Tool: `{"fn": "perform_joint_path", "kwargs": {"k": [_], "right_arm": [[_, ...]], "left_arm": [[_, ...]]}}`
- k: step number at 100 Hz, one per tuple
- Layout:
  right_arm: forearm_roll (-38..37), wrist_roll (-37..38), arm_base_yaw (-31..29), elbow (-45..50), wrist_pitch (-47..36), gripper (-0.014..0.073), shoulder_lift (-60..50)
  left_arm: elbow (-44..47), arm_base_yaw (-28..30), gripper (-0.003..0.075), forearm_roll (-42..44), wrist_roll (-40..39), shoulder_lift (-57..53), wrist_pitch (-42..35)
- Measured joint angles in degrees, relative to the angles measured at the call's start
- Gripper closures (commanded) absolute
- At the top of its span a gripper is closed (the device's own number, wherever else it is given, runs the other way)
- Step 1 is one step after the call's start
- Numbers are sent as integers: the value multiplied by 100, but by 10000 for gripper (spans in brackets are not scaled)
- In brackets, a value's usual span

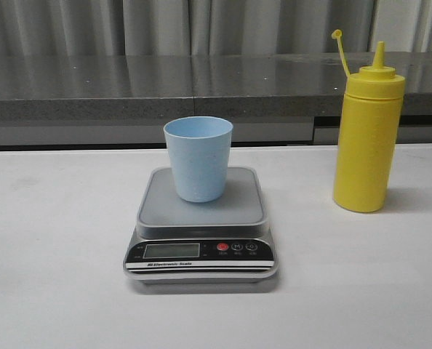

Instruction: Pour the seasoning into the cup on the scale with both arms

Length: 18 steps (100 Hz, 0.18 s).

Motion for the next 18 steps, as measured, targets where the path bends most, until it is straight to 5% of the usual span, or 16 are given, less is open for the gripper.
{"fn": "perform_joint_path", "kwargs": {"k": [18], "right_arm": [[0,0,0,0,0,662,0]], "left_arm": [[0,0,741,0,0,0,0]]}}
